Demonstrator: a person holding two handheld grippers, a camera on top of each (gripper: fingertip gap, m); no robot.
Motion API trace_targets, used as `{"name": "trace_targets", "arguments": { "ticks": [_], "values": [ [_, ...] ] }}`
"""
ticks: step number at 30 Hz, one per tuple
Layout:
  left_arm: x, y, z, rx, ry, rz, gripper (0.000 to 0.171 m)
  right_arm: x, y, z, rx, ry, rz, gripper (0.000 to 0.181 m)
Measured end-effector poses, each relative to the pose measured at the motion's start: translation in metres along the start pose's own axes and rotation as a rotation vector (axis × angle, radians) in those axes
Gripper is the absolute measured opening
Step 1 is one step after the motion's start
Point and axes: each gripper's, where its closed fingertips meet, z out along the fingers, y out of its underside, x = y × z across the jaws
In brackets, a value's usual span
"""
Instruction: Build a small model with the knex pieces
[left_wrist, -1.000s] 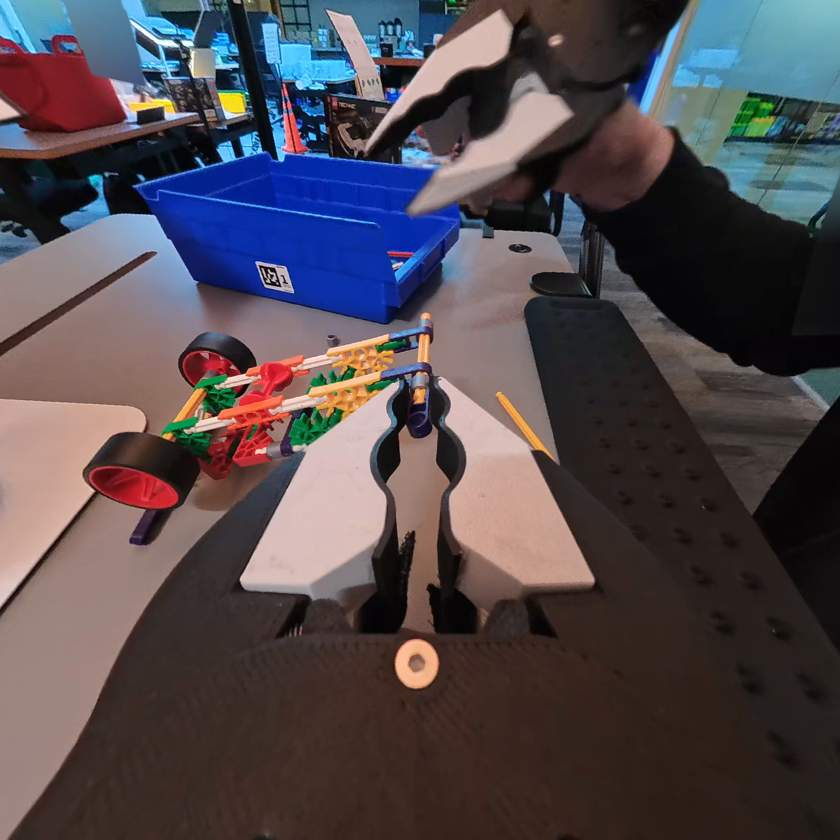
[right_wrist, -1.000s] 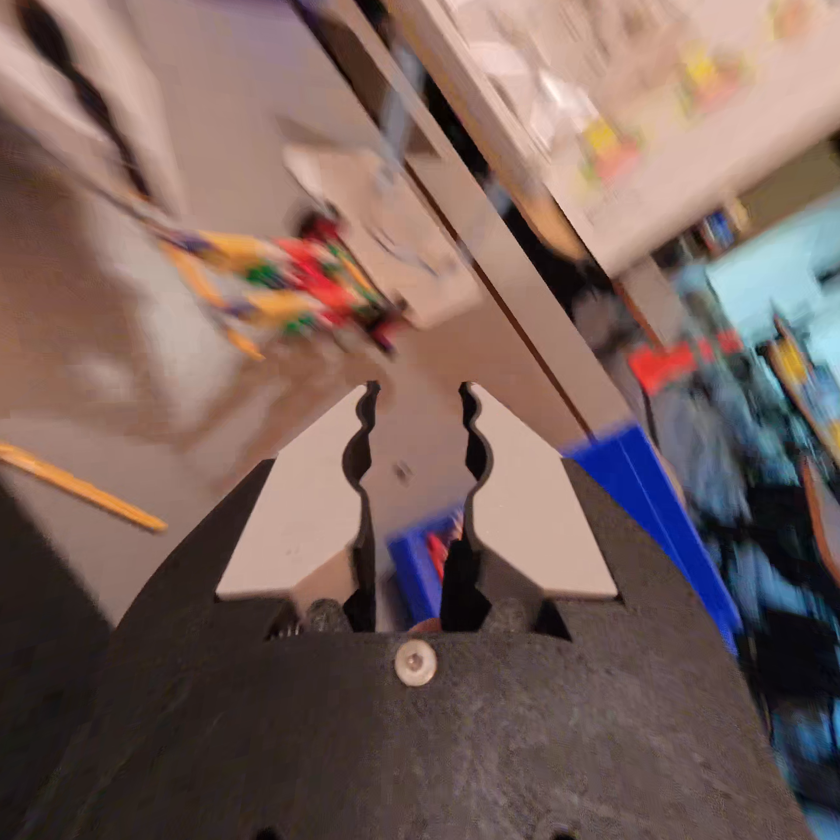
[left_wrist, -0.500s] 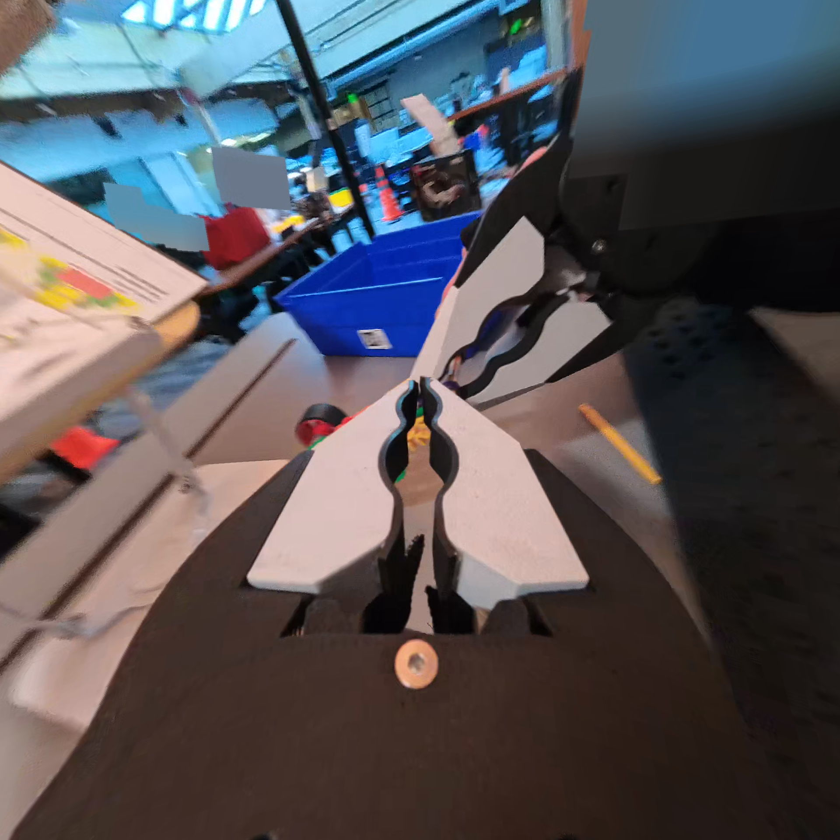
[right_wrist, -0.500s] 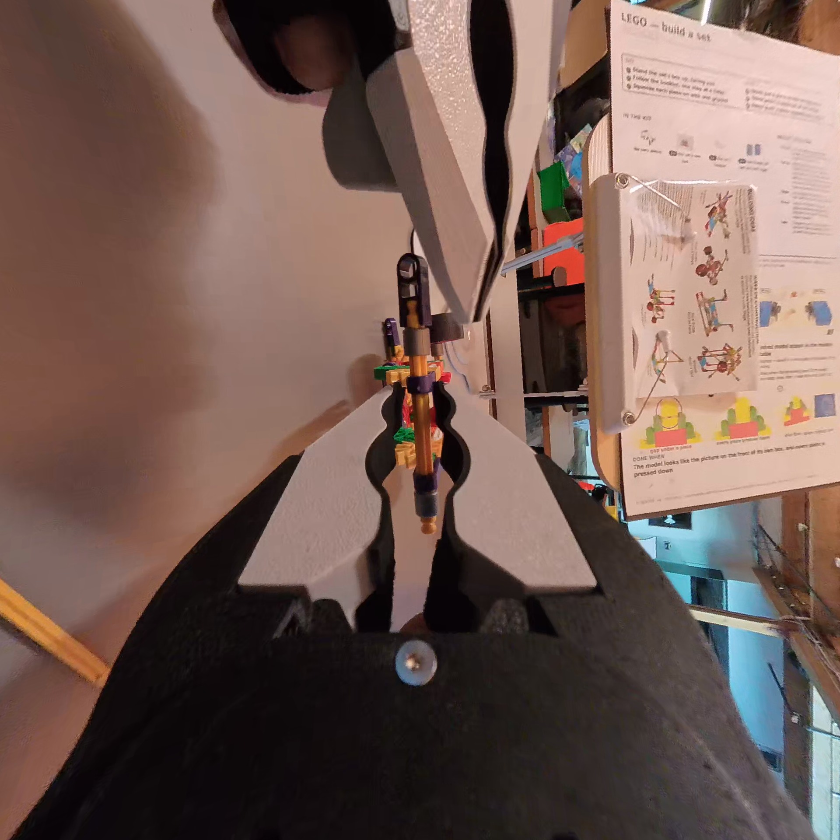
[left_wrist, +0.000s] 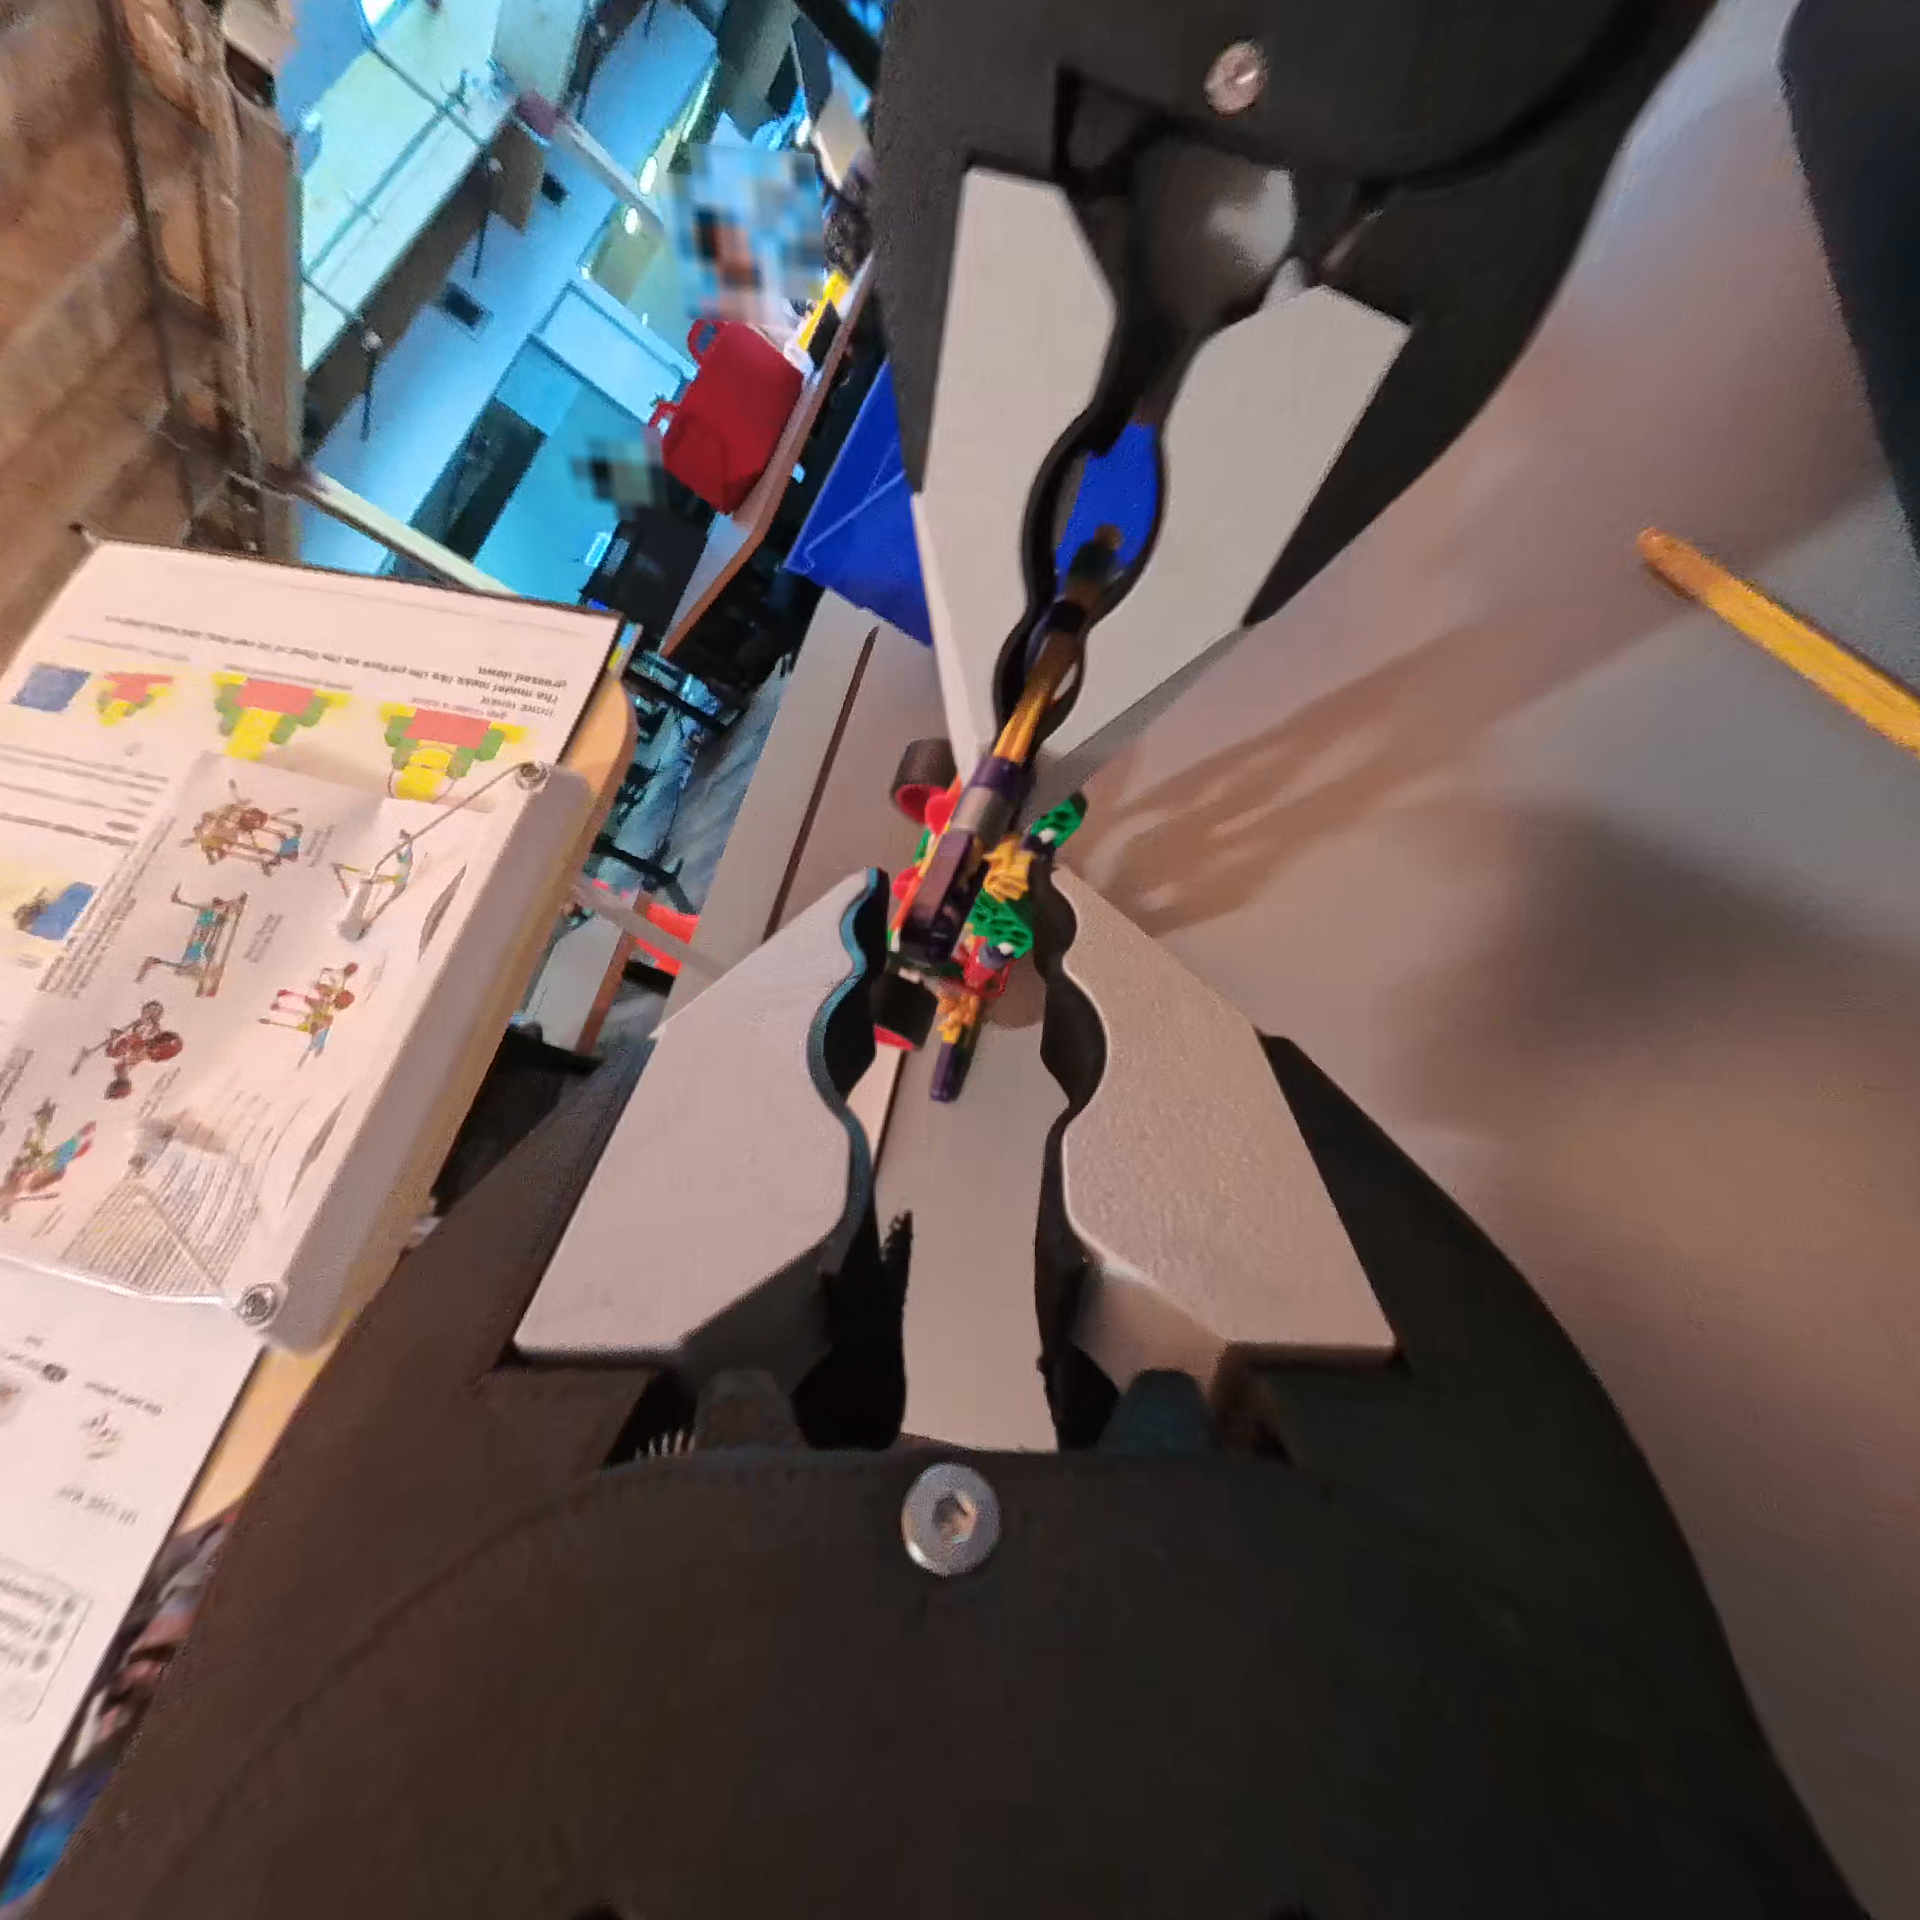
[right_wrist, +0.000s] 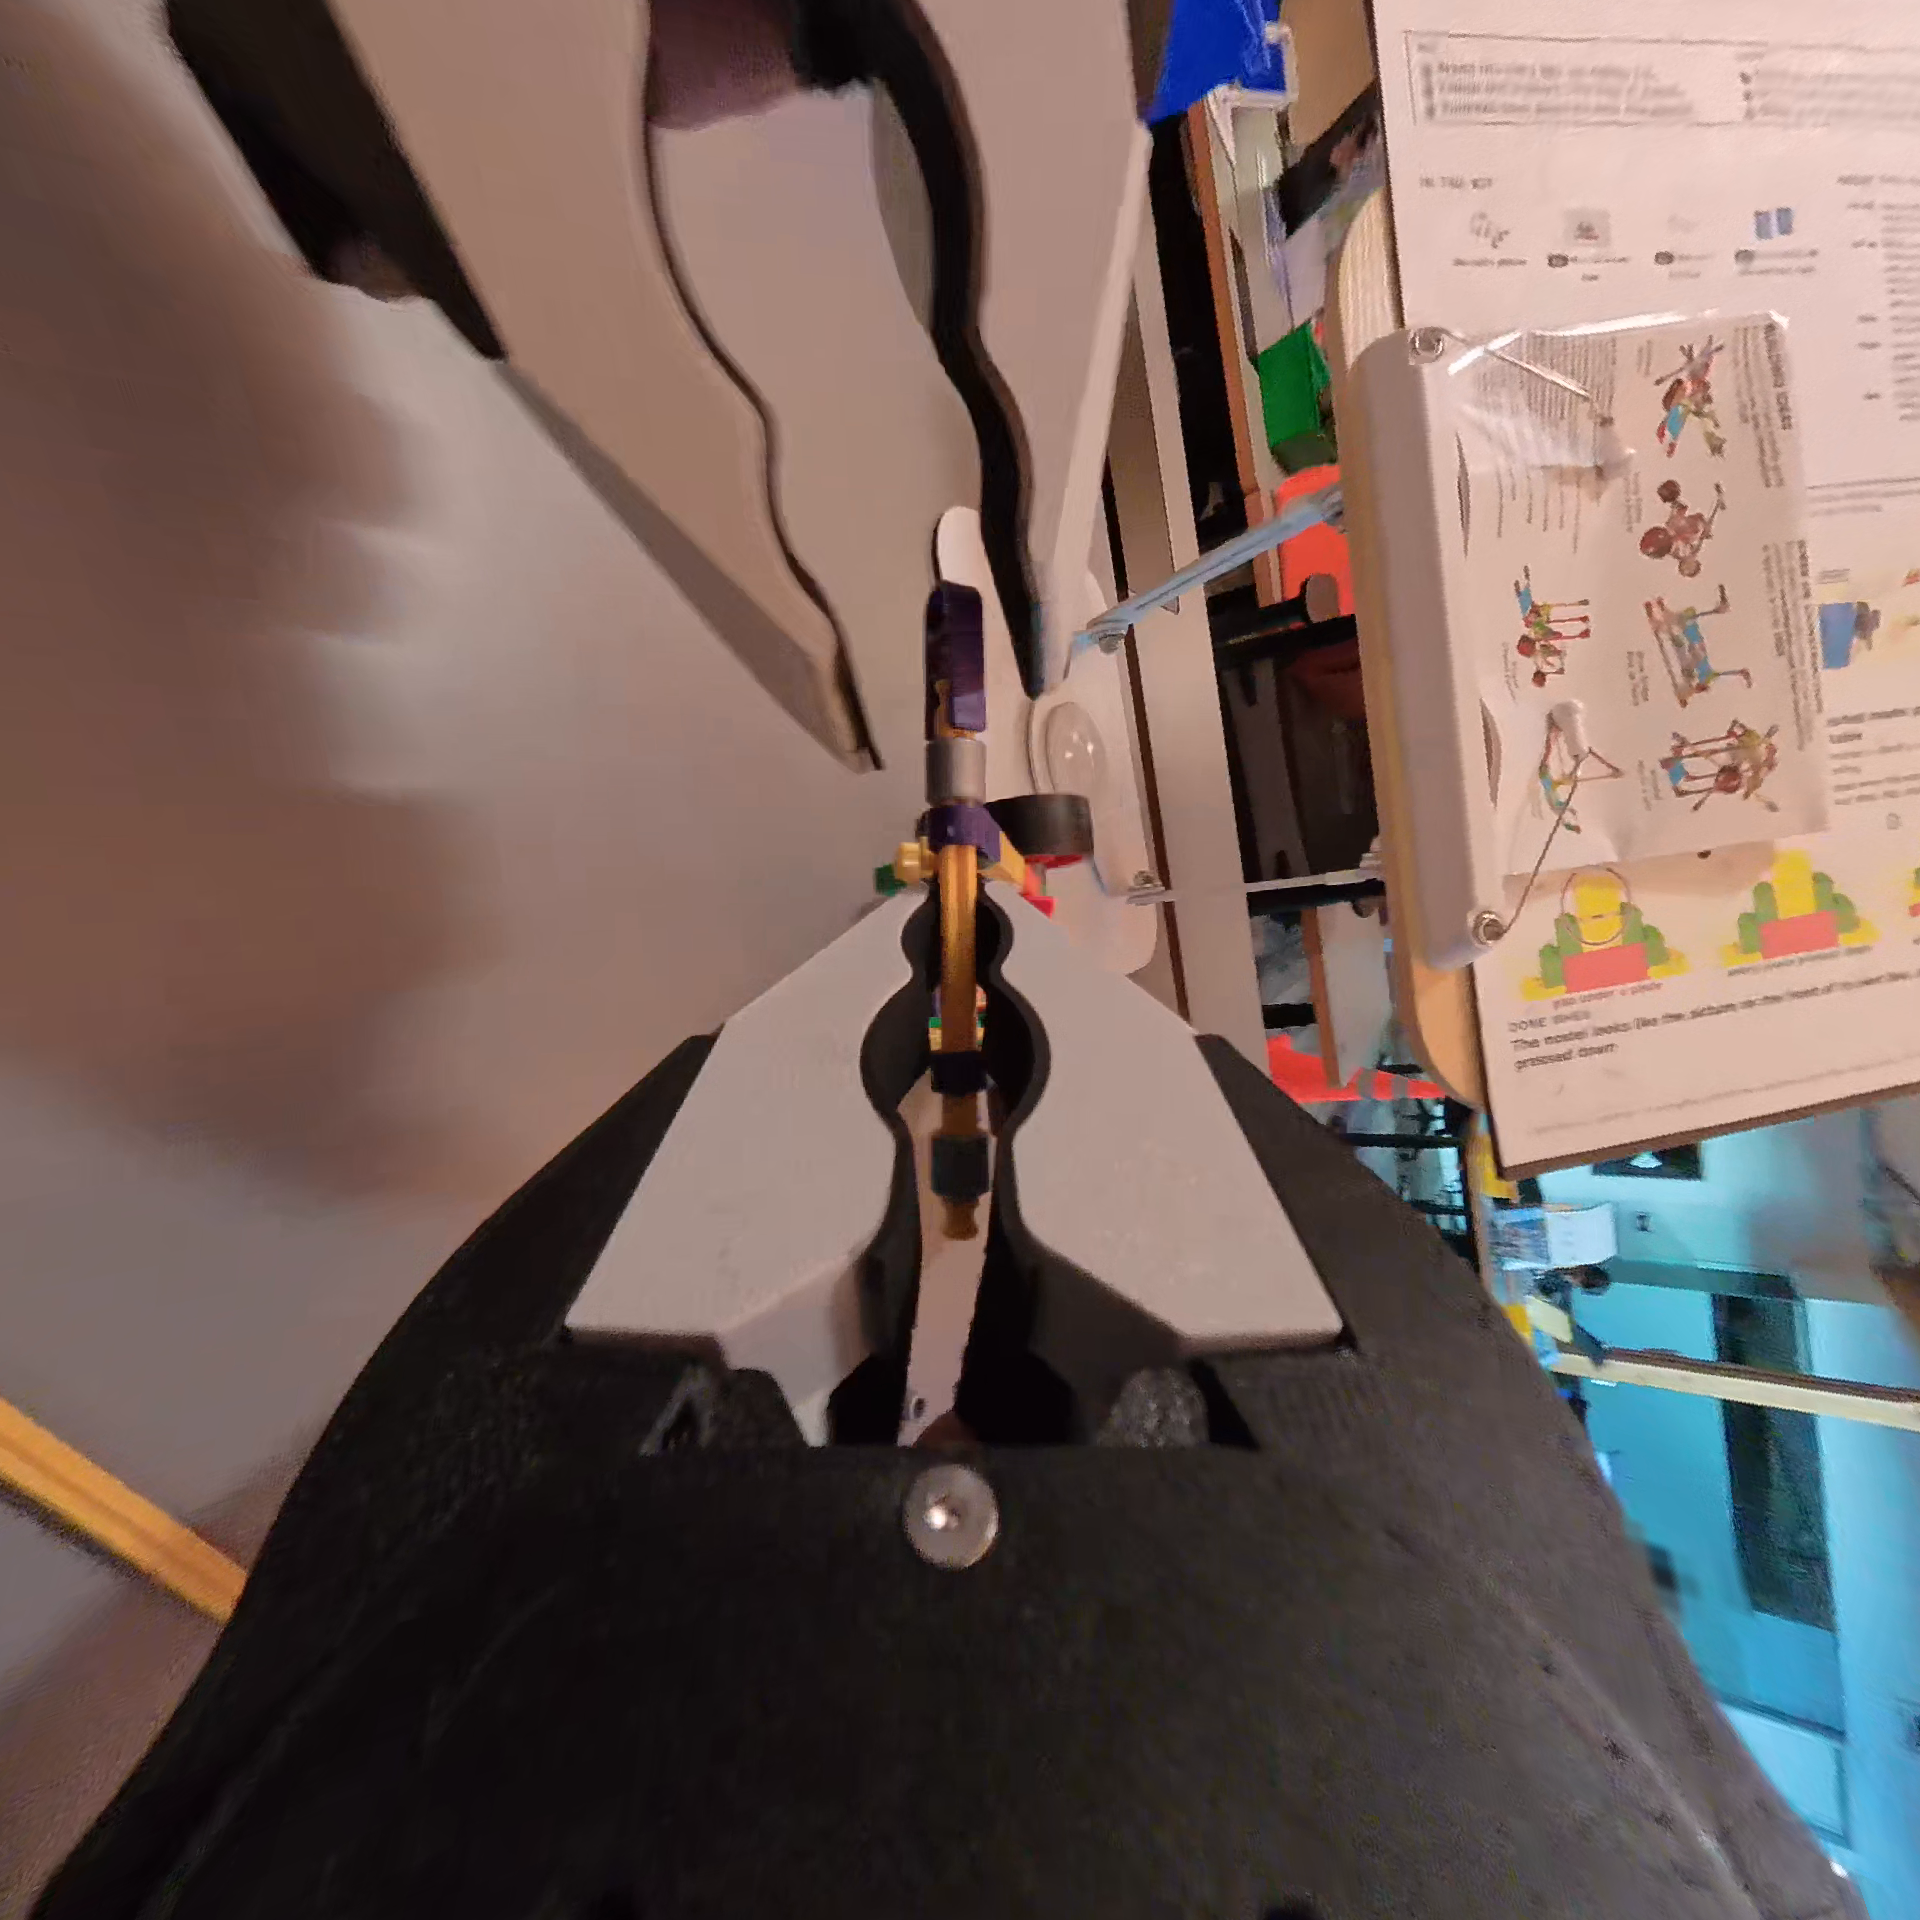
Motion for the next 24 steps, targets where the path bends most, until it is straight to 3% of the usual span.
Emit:
{"name": "trace_targets", "arguments": {
  "ticks": [2,4,6,9,13,17,22,24],
  "values": [
    [-0.014,0.009,0.002,-0.054,-0.069,0.076,0.027,0.0,-0.002,0.0,0.008,0.014,-0.001,0.0],
    [-0.009,0.012,0.003,-0.062,-0.035,0.091,0.012,0.001,-0.003,0.001,0.004,0.022,-0.005,0.0],
    [-0.009,0.016,0.005,-0.094,-0.063,0.162,0.01,0.0,-0.003,0.001,-0.007,0.028,-0.03,0.0],
    [-0.001,0.012,0.002,-0.068,0.032,0.036,0.012,-0.003,-0.003,0.003,-0.015,0.034,-0.062,0.0],
    [0.007,0.021,0.005,-0.119,0.079,0.03,0.008,-0.008,0.003,0.008,-0.047,0.025,-0.064,0.0],
    [0.013,0.038,0.013,-0.18,0.063,-0.037,0.005,-0.012,0.011,0.019,-0.113,0.05,-0.021,0.0],
    [-0.004,0.05,0.022,-0.248,-0.049,-0.109,0.006,-0.003,0.017,0.034,-0.151,0.075,0.142,0.0],
    [-0.012,0.053,0.025,-0.265,-0.064,-0.222,0.006,0.002,0.018,0.039,-0.154,0.081,0.213,0.0]
  ]
}}
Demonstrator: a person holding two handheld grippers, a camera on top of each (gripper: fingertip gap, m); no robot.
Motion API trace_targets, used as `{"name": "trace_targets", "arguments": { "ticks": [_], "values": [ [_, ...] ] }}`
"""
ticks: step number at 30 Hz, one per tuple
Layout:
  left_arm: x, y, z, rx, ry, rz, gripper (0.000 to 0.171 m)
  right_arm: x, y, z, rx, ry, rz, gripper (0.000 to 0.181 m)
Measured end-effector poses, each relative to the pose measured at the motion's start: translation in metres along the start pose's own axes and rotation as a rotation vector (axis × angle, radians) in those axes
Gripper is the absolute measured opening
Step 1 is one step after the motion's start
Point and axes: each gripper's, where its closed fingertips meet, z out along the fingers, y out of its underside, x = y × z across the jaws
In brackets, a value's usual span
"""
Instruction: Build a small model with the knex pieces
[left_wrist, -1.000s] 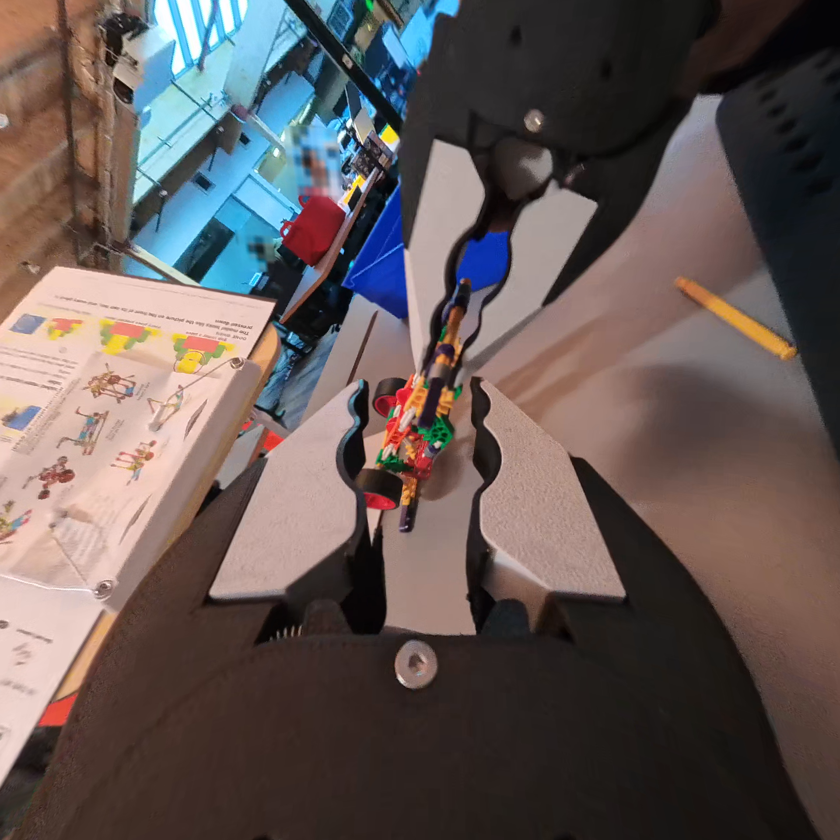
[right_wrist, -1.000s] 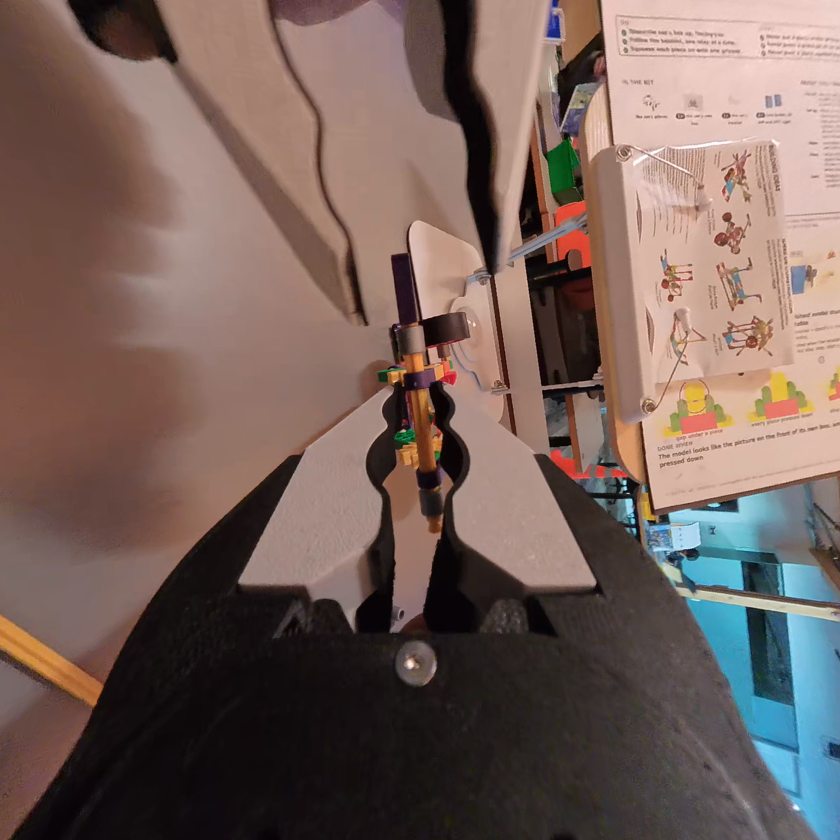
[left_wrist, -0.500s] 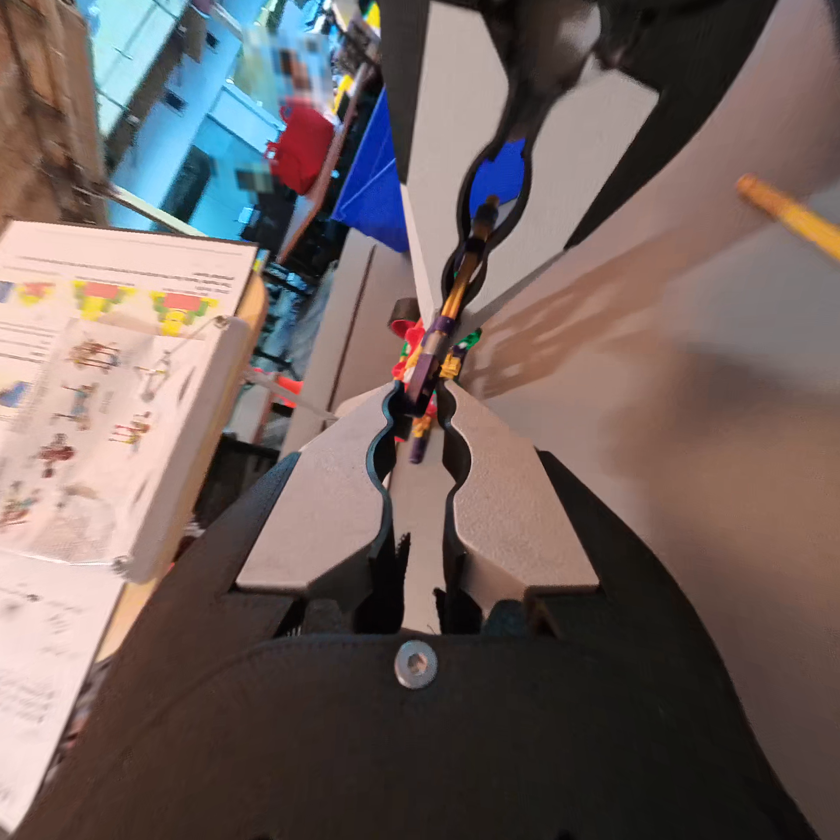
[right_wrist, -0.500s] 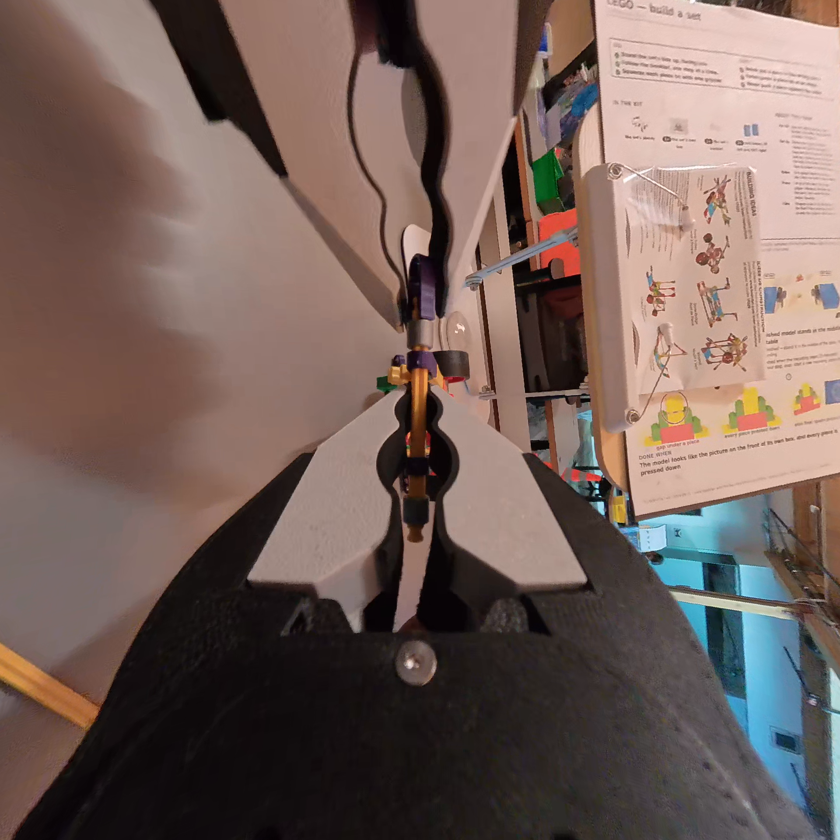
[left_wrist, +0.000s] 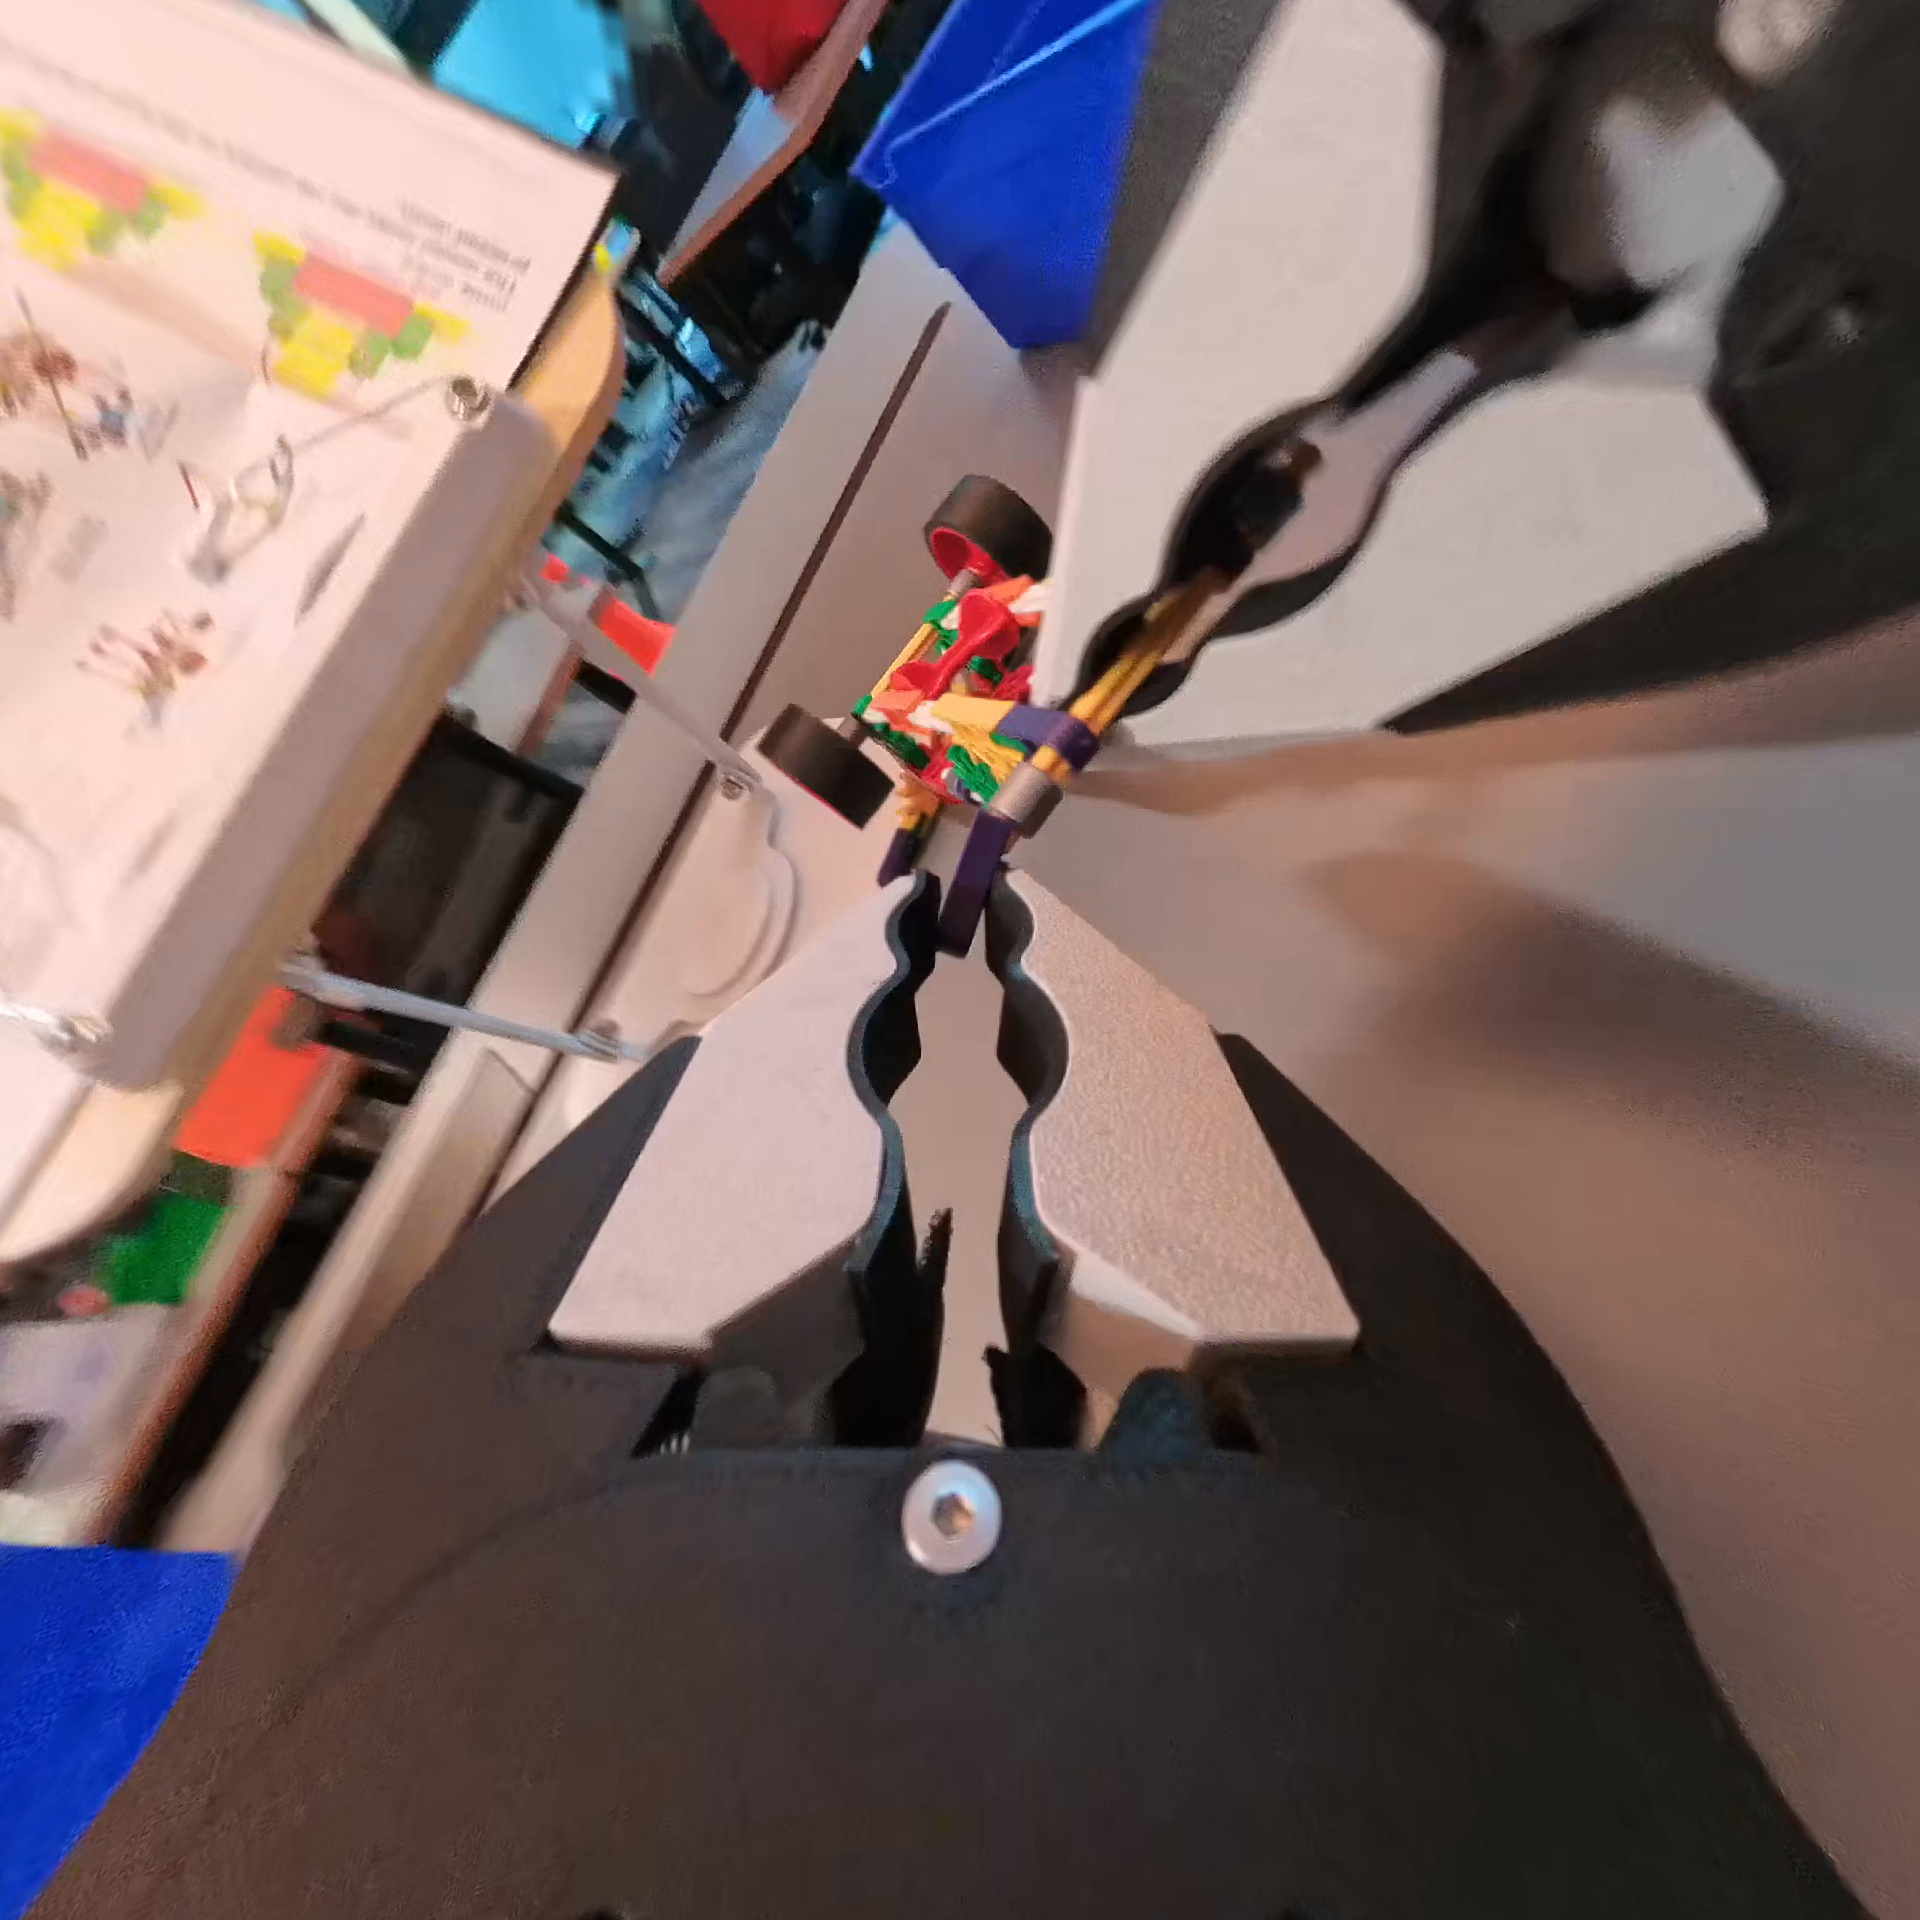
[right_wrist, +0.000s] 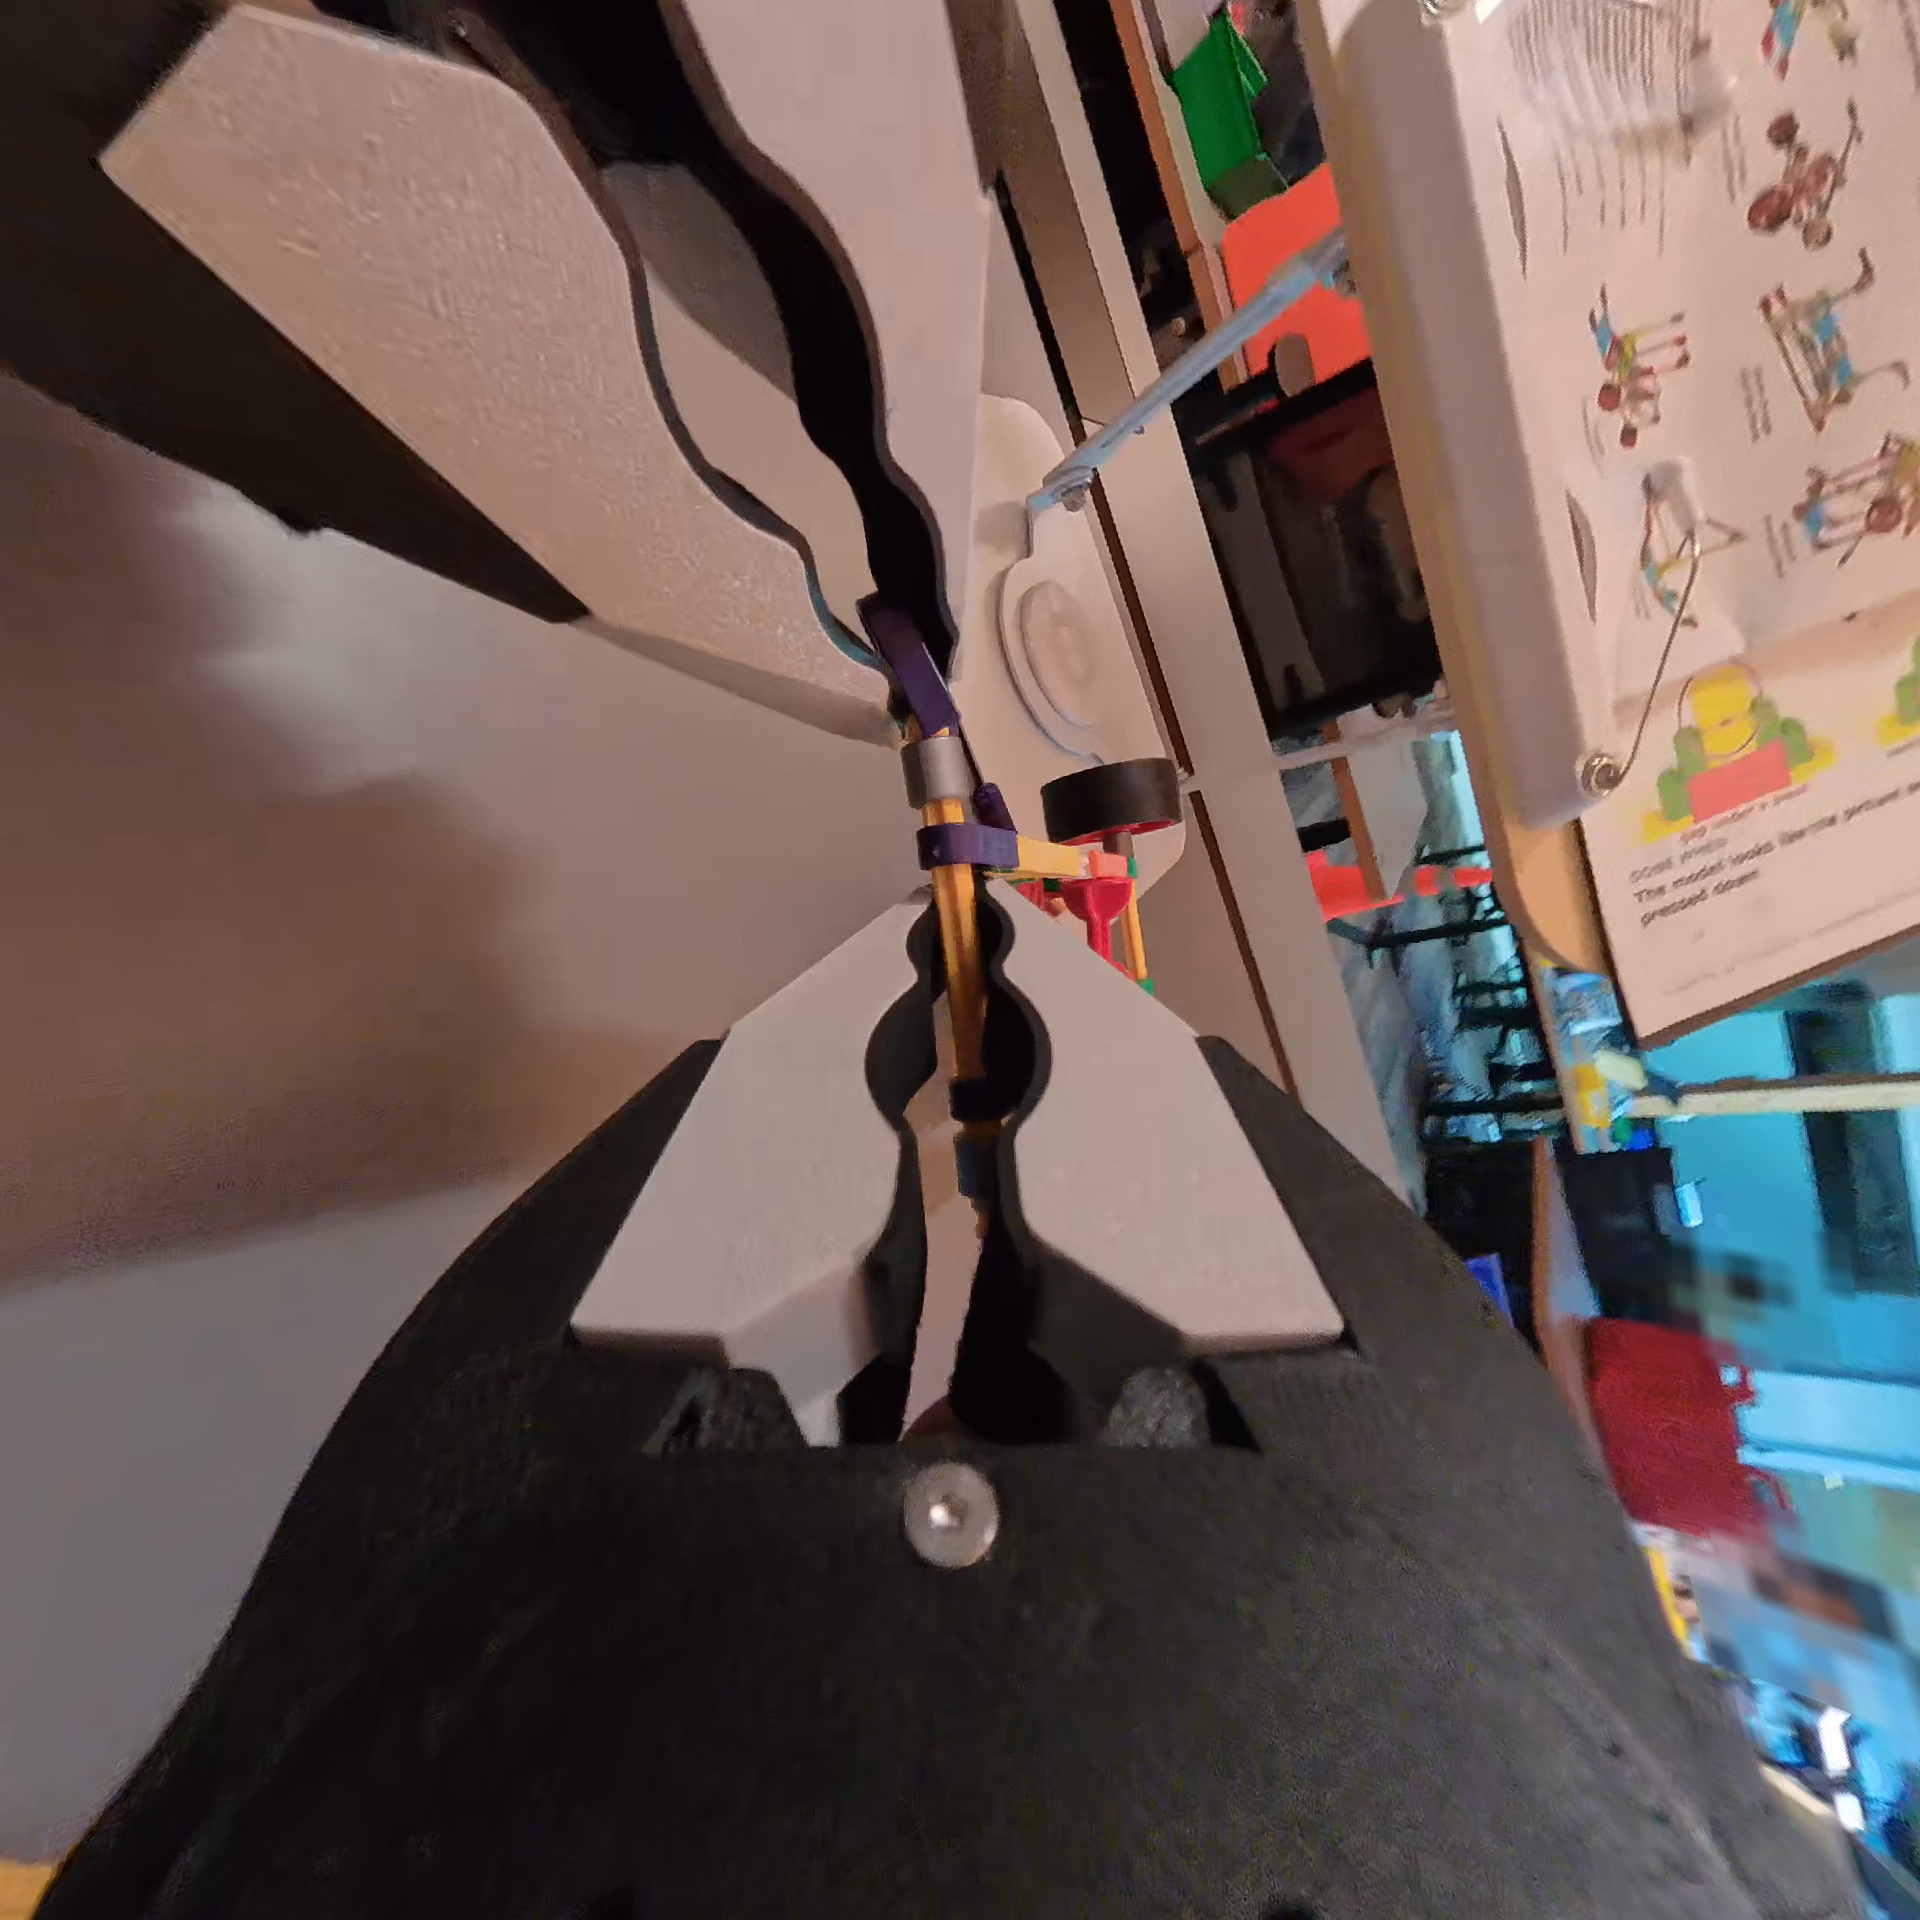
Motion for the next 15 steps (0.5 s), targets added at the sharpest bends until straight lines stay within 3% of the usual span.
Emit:
{"name": "trace_targets", "arguments": {
  "ticks": [4,6,9,15],
  "values": [
    [-0.01,-0.005,0.005,0.025,0.006,-0.283,0.002,0.003,-0.006,0.006,0.014,-0.01,0.129,0.0],
    [-0.011,-0.008,0.005,0.04,0.002,-0.324,0.003,0.005,-0.006,0.005,0.033,-0.013,0.173,0.0],
    [-0.008,-0.014,0.007,0.11,0.115,-0.581,0.003,0.005,-0.009,0.002,0.111,-0.084,0.328,0.0],
    [-0.04,-0.026,-0.007,0.249,0.148,-0.698,0.003,-0.003,0.003,-0.006,0.144,-0.143,0.312,0.0]
  ]
}}
